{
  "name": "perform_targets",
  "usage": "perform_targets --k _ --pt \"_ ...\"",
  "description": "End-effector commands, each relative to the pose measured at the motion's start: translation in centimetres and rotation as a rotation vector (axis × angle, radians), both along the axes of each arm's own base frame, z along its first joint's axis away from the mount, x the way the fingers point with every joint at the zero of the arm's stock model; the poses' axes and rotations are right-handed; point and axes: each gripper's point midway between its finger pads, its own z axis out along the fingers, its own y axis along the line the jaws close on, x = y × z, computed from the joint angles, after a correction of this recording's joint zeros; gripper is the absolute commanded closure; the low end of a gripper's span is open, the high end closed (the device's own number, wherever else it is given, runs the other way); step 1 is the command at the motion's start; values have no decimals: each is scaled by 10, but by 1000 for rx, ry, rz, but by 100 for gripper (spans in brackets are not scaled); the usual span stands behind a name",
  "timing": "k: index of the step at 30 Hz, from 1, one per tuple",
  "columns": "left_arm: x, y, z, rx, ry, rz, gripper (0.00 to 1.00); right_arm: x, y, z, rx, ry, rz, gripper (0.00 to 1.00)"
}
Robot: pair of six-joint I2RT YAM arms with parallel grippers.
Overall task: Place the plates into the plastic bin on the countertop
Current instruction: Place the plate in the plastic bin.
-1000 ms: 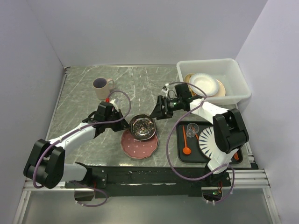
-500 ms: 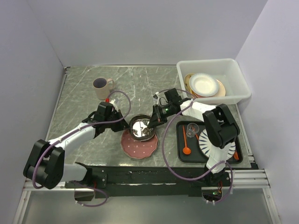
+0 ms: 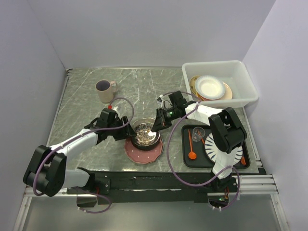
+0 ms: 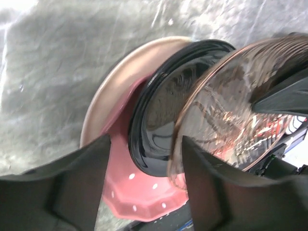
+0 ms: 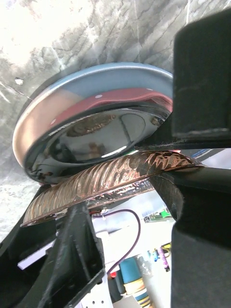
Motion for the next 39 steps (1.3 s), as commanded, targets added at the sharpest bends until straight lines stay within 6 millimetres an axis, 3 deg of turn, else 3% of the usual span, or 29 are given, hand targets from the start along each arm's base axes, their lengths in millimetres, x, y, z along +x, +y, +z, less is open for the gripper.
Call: perform_targets --k 1,3,4,13,20,23,27,31,39 --pt "-1 6 8 10 -34 20 26 12 12 38 77 -97 16 100" --pt "0 8 12 17 -51 33 14 14 12 41 77 -112 7 100" --pt "1 11 15 27 -57 43 1 15 11 42 74 -117 5 100" --pt "8 26 43 43 -166 131 1 35 6 58 63 -177 -59 100" --pt "10 29 55 32 -207 153 1 45 4 56 49 -177 -86 100" --pt "10 28 64 8 -235 158 1 60 -3 54 32 -183 -143 100" --pt "13 26 71 0 -253 150 1 95 -25 58 41 -208 -264 100" --pt "14 25 64 16 -234 138 1 126 -53 67 12 -239 -372 100" --pt "16 20 52 21 -209 112 1 169 -108 100 8 -303 -543 100"
